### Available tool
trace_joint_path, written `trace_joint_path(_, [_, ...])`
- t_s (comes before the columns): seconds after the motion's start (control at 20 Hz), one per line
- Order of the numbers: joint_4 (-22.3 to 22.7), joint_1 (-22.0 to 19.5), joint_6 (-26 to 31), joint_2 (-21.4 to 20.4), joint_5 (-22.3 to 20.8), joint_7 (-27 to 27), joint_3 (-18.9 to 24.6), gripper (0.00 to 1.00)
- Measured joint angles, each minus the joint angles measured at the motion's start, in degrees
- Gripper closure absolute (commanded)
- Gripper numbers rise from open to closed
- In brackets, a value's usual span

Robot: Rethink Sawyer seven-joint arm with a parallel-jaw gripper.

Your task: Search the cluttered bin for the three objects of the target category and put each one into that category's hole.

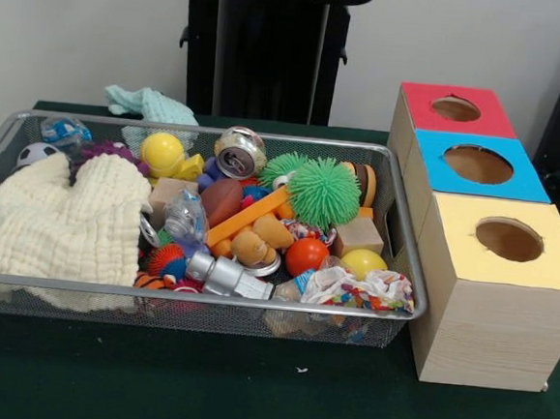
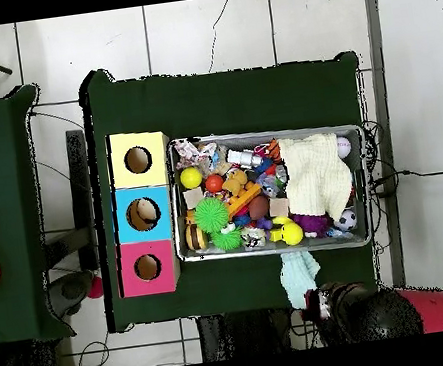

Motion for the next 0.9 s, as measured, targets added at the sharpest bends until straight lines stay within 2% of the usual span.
trace_joint_path(0.25, [0.12,-0.64,-7.94,-0.01,2.83,0.00,2.57,0.00])
trace_joint_path(0.45, [0.17,-1.60,-14.50,0.00,4.71,0.00,6.15,0.00])
trace_joint_path(0.5, [0.17,-2.00,-18.09,0.19,5.24,0.00,7.92,0.00])
trace_joint_path(0.6, [0.17,-1.99,-20.35,0.47,5.27,0.00,8.75,0.00])
trace_joint_path(0.7, [0.17,-1.14,-24.00,1.23,5.23,0.00,9.26,0.00])
trace_joint_path(0.9, [0.16,1.36,-26.99,2.51,4.47,0.00,8.82,0.00])
